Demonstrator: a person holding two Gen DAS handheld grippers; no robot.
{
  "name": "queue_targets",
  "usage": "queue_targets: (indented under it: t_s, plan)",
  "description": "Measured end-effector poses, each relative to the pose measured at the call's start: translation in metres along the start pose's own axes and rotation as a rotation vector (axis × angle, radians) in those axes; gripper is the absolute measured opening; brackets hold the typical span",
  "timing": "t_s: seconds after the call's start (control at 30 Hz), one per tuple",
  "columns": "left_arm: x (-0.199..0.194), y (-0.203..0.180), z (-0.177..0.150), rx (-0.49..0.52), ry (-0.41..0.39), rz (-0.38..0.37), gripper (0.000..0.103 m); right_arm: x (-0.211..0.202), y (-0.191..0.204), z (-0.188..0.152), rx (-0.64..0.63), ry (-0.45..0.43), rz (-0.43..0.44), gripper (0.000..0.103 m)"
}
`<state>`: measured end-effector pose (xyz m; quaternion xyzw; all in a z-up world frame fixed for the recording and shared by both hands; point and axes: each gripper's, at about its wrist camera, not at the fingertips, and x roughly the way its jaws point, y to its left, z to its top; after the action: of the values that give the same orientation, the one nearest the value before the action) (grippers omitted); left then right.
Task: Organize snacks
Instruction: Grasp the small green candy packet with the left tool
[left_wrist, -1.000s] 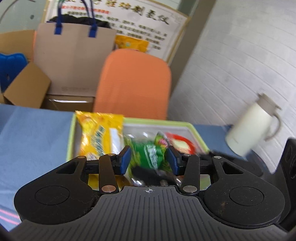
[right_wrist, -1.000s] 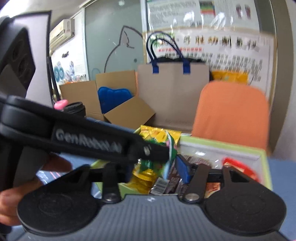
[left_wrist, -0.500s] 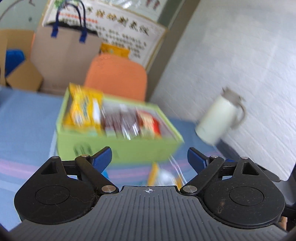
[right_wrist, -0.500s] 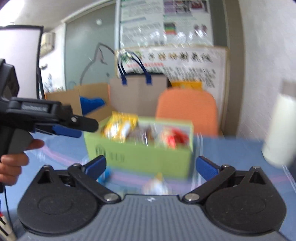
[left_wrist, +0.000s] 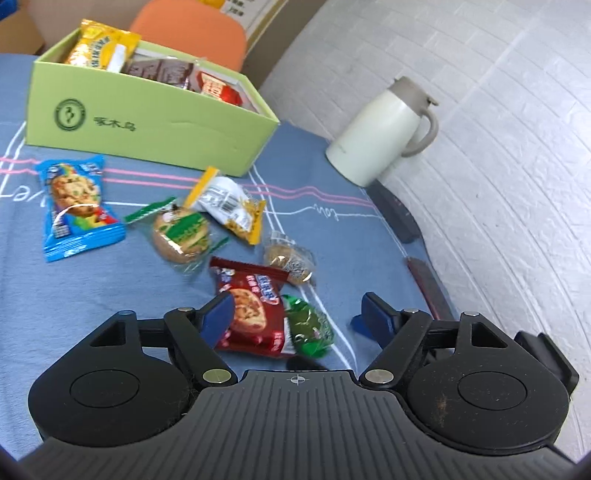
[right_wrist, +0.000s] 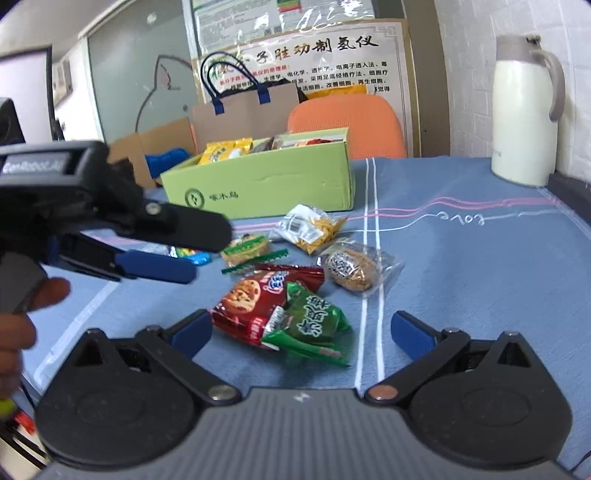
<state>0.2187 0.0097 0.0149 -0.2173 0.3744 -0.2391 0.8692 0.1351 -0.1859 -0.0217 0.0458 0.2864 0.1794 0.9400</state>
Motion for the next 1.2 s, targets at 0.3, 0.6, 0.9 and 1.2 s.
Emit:
queue_targets:
  t_s: [0.3, 0.6, 0.9, 1.2]
  plan:
    - [0.029, -0.006, -0.002, -0.028, 0.080, -0.001, 0.046, 0.005, 0.001, 0.001, -0.047, 0.010, -0.003, 0.102]
    - [0.044, -0.028, -0.011, 0.059, 0.136, 0.003, 0.024, 0.003, 0.000, -0.003, -0.052, -0.006, 0.017, 0.101]
    - [0.057, -0.024, -0.016, 0.080, 0.157, 0.048, 0.019, 0.017, 0.007, -0.007, -0.105, 0.002, -0.003, 0.072]
    - [0.033, -0.026, -0.004, 0.090, 0.076, -0.006, 0.002, -0.001, 0.022, 0.016, -0.157, -0.038, -0.045, 0.051]
